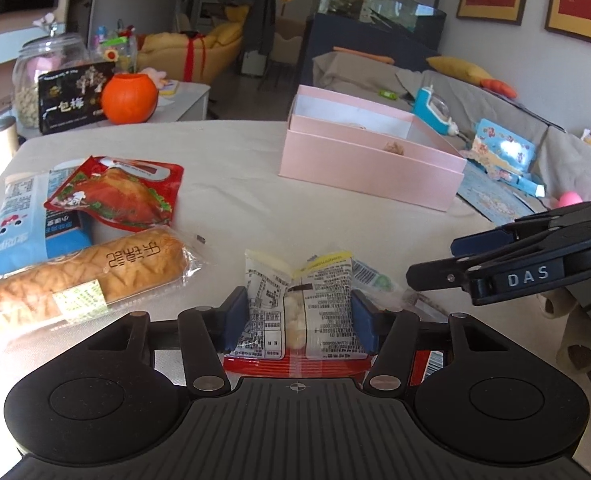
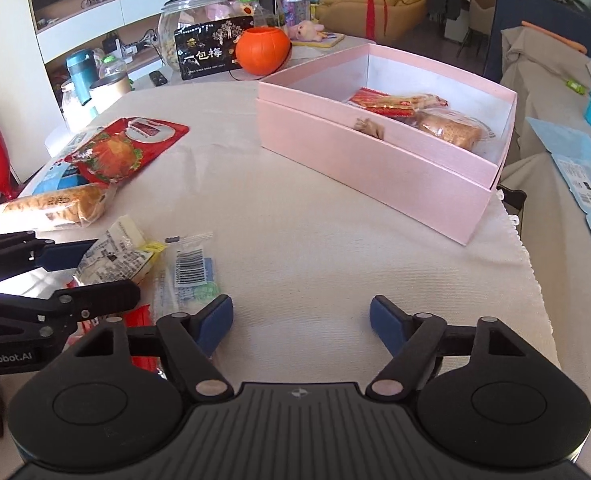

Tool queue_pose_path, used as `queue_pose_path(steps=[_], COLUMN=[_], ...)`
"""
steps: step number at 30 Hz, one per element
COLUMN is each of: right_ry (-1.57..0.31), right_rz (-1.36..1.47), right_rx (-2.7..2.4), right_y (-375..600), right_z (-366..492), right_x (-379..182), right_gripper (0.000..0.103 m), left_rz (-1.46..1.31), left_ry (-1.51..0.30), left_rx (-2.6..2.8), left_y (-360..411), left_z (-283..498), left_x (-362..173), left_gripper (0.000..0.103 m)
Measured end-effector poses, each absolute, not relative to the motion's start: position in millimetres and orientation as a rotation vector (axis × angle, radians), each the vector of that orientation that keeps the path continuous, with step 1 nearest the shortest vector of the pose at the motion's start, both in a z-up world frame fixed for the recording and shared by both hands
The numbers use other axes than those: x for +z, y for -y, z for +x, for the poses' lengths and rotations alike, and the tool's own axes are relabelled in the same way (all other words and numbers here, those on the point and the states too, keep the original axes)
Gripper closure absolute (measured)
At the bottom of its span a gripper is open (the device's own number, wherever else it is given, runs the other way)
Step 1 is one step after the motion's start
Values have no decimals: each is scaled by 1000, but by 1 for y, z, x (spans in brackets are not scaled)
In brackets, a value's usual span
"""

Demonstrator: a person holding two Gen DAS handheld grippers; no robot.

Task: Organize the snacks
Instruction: 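Hold the white packets in the left tool while the right tool grasps the red packet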

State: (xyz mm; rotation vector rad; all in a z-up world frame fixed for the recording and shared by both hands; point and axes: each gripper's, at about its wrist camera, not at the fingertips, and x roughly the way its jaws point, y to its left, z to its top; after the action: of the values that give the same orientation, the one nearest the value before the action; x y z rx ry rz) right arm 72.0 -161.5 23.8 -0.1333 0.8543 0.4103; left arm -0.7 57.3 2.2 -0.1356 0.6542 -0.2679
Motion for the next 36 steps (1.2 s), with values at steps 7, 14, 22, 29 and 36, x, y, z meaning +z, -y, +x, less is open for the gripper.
queue_pose_path(steps=[7,14,22,29,36], right_ry=[-784,-781,-687,-719,-722], right_rz=[-187,-267,-405,-330,-360], right_rx=[483,601,598,461,660], right_y=[156,119,111,149,113], right_z=[31,-4,-25,-1,-26], right_x=[38,28,28,35,28], right_gripper=[29,28,27,27,27], left_rz=[-296,-274,-273,-260,-105], left_ry=[-632,-634,-634,-636,-652], left_rx=[-231,-224,-224,-217,-171], left_y=[-83,-78,-78,-75,-54], left_z=[-2,-1,-1,-2,-2], left_x=[-1,0,-1,0,3], left_gripper=[45,44,44,44,44])
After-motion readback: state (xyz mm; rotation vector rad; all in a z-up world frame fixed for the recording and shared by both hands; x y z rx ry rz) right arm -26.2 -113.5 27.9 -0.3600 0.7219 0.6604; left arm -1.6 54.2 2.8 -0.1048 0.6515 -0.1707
